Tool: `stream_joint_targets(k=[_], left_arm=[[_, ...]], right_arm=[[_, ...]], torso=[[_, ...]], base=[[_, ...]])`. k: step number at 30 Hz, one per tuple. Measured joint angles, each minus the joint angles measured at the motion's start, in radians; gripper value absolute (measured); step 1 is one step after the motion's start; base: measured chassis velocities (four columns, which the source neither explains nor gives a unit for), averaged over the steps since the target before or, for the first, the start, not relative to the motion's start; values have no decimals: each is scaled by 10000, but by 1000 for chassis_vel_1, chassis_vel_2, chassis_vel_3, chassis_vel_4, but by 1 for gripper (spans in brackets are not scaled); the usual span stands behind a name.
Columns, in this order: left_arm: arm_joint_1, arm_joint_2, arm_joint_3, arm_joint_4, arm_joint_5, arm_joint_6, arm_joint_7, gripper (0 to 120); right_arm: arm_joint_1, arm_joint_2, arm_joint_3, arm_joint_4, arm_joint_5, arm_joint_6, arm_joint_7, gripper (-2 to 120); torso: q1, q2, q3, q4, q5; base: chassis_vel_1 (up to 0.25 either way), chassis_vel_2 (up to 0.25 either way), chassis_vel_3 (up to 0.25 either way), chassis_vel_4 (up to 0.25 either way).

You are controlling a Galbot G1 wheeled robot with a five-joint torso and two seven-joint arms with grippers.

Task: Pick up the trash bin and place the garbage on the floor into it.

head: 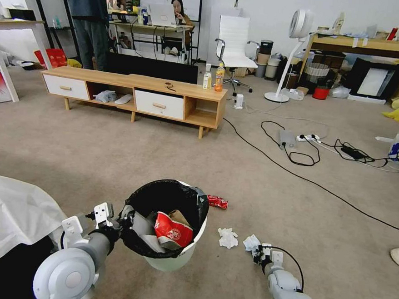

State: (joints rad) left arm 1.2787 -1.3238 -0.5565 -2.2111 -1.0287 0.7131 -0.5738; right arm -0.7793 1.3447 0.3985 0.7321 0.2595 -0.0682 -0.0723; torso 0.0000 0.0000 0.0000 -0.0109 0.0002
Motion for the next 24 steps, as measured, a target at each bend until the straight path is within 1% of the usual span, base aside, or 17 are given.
stream_joint_targets(k=[2,3,4,5,6,7,8,9,11,12,15,16,18,19,21,22,24], left_arm=[[-9,-7,4,-9,0,-1,-20,7],[-9,-7,4,-9,0,-1,-20,7],[-23,-8,4,-12,1,-1,-33,7],[-36,-6,2,-12,2,-2,-36,7],[-36,-6,2,-12,2,-2,-36,7],[-55,3,0,-12,1,-2,-39,7],[-69,18,-4,-15,0,-2,-40,7],[-69,18,-4,-15,0,-2,-40,7],[-97,52,-9,-16,-4,-2,-50,7],[-97,52,-9,-16,-4,-2,-50,7],[-146,83,6,-1,-24,-2,-67,7],[-146,83,6,-1,-24,-2,-67,7],[-157,105,29,30,-29,-2,-72,7],[-157,105,29,30,-29,-2,-72,7],[-175,132,45,55,-32,2,-73,7],[-175,132,45,55,-32,2,-73,7],[-234,162,77,109,-38,11,-75,7]], right_arm=[[-513,-272,58,1166,334,-82,228,0],[-513,-272,58,1166,334,-82,228,0],[-1001,-594,125,2288,542,-119,399,0],[-1291,-831,190,2975,566,-60,463,0],[-1291,-831,190,2975,566,-60,463,0],[-1595,-1091,306,3771,381,166,535,0],[-1800,-1333,398,4429,235,353,590,0],[-1800,-1333,398,4429,235,353,590,0],[-2056,-1653,532,5405,147,614,687,0],[-2056,-1653,532,5405,147,614,687,0],[-2217,-1888,662,6629,-81,1321,656,0],[-2217,-1888,662,6629,-81,1321,656,0],[-2221,-1892,645,7322,-119,1775,484,0],[-2221,-1892,645,7322,-119,1775,484,0],[-2211,-1877,534,7931,-122,2133,209,0],[-2211,-1877,534,7931,-122,2133,209,0],[-2203,-1909,162,9105,184,2521,-275,0]], torso=[[0,0,0,1,0],[0,0,0,1,0],[0,0,0,0,0],[0,0,0,-5,-2],[0,0,0,-5,-2],[0,-1,0,-7,-1],[-1,0,0,0,0],[-1,0,0,0,0],[-1,0,0,-1,-5],[-1,0,0,-1,-5],[0,0,0,-1,-3],[0,0,0,-1,-3],[0,0,0,2,-1],[0,0,0,2,-1],[-1,0,0,2,-2],[-1,0,0,2,-2],[-1,0,0,1,-5]], base=[[0,0,0,0],[0,0,0,0],[0,0,0,0],[0,0,0,0],[0,0,0,0],[0,0,0,0],[0,0,0,0],[0,0,0,0],[0,0,0,0],[0,0,0,0],[0,0,0,0],[0,0,0,0],[0,0,0,0],[0,0,0,0],[0,0,0,0],[0,0,0,0],[0,0,0,0]])
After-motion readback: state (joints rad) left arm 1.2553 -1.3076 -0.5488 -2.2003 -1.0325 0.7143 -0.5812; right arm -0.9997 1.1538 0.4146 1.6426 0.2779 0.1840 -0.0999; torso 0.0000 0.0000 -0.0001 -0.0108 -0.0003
